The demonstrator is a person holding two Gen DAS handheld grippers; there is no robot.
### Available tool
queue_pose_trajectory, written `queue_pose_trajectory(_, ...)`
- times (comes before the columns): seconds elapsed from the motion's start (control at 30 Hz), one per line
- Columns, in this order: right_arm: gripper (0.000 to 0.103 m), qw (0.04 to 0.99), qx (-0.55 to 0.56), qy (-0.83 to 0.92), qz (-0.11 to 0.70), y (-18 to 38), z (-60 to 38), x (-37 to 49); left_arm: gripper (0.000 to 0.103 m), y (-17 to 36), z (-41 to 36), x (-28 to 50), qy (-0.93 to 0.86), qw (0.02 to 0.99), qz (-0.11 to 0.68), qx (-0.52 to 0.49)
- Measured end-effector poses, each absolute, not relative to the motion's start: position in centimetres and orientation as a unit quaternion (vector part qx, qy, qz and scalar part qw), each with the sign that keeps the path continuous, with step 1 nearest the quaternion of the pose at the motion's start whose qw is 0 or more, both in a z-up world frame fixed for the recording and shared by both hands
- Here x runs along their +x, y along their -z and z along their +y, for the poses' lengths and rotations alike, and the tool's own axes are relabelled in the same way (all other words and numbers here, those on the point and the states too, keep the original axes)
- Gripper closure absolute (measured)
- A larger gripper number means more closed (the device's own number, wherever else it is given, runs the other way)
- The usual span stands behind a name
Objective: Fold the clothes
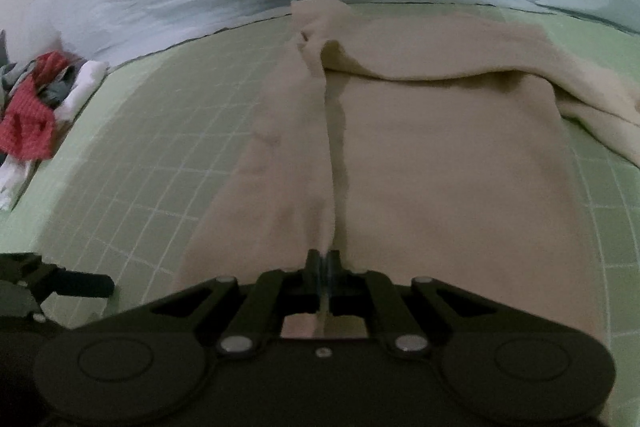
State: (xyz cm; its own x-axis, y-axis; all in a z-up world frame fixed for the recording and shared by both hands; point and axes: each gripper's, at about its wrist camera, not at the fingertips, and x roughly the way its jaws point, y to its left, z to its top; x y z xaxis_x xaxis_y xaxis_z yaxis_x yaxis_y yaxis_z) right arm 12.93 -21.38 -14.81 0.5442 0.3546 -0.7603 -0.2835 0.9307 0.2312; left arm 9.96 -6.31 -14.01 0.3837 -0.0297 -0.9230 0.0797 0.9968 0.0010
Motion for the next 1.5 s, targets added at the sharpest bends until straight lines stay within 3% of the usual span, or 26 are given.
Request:
queue_pose_trajectory(0.03, 0.097, 0.876, 0.039, -0.188, 0.442, 14.8, -21.5, 13.0, 0.000, 14.0, -6.2, 10.0, 0.030, 0.830, 0.557, 0.018)
queue_pose_trajectory(0.1, 0.082, 0.871, 0.039, -0.204, 0.446, 14.6, -21.8, 13.1, 0.000, 13.9, -6.0, 10.4, 0.026, 0.826, 0.562, 0.009)
queue_pose_trajectory(0.17, 0.044, 0.870, 0.029, -0.209, 0.446, 14.2, -21.9, 13.2, 0.000, 13.5, -5.6, 11.2, 0.018, 0.826, 0.563, -0.001)
queue_pose_trajectory(0.3, 0.036, 0.884, 0.031, -0.201, 0.420, 13.1, -23.3, 13.7, 0.000, 11.9, -4.4, 13.7, -0.004, 0.835, 0.549, -0.020)
queue_pose_trajectory(0.37, 0.023, 0.894, 0.044, -0.180, 0.409, 12.9, -24.7, 14.7, 0.000, 11.0, -3.3, 15.1, -0.014, 0.842, 0.537, -0.047)
queue_pose_trajectory(0.9, 0.010, 0.908, 0.153, 0.114, 0.373, 15.3, -43.2, 27.1, 0.001, 9.6, 0.6, 34.7, -0.066, 0.843, 0.500, -0.188)
queue_pose_trajectory(1.0, 0.011, 0.904, 0.162, 0.136, 0.371, 16.0, -45.6, 29.5, 0.007, 9.9, 1.0, 38.8, -0.067, 0.841, 0.492, -0.214)
queue_pose_trajectory(1.07, 0.016, 0.902, 0.167, 0.137, 0.373, 16.4, -46.5, 30.8, 0.010, 10.3, 1.1, 41.4, -0.060, 0.838, 0.492, -0.227)
queue_pose_trajectory(1.1, 0.019, 0.902, 0.169, 0.136, 0.374, 16.6, -46.7, 31.4, 0.017, 10.5, 1.2, 42.7, -0.056, 0.837, 0.492, -0.233)
queue_pose_trajectory(1.17, 0.034, 0.901, 0.170, 0.132, 0.377, 17.0, -46.8, 32.4, 0.026, 11.3, 0.8, 44.7, -0.048, 0.831, 0.503, -0.233)
queue_pose_trajectory(1.2, 0.036, 0.903, 0.162, 0.126, 0.378, 17.1, -46.5, 32.7, 0.031, 11.7, 0.7, 45.6, -0.044, 0.827, 0.509, -0.233)
queue_pose_trajectory(1.27, 0.062, 0.907, 0.145, 0.114, 0.379, 17.2, -46.0, 33.4, 0.036, 12.1, 0.1, 46.7, -0.042, 0.828, 0.512, -0.224)
queue_pose_trajectory(1.3, 0.069, 0.909, 0.139, 0.108, 0.378, 17.2, -45.9, 33.9, 0.049, 12.1, -0.2, 47.1, -0.038, 0.831, 0.511, -0.215)
queue_pose_trajectory(1.33, 0.085, 0.909, 0.136, 0.102, 0.380, 17.2, -45.7, 34.1, 0.058, 12.1, -0.6, 47.4, -0.033, 0.834, 0.510, -0.207)
queue_pose_trajectory(1.37, 0.095, 0.909, 0.135, 0.103, 0.380, 17.2, -45.7, 34.2, 0.087, 12.2, -0.8, 47.5, -0.038, 0.836, 0.506, -0.208)
queue_pose_trajectory(1.4, 0.098, 0.909, 0.135, 0.104, 0.380, 17.2, -45.6, 34.4, 0.098, 12.2, -1.2, 47.5, -0.048, 0.838, 0.504, -0.205)
queue_pose_trajectory(1.5, 0.099, 0.918, 0.152, 0.110, 0.350, 16.8, -46.4, 34.0, 0.099, 11.8, -2.6, 47.4, -0.073, 0.845, 0.495, -0.191)
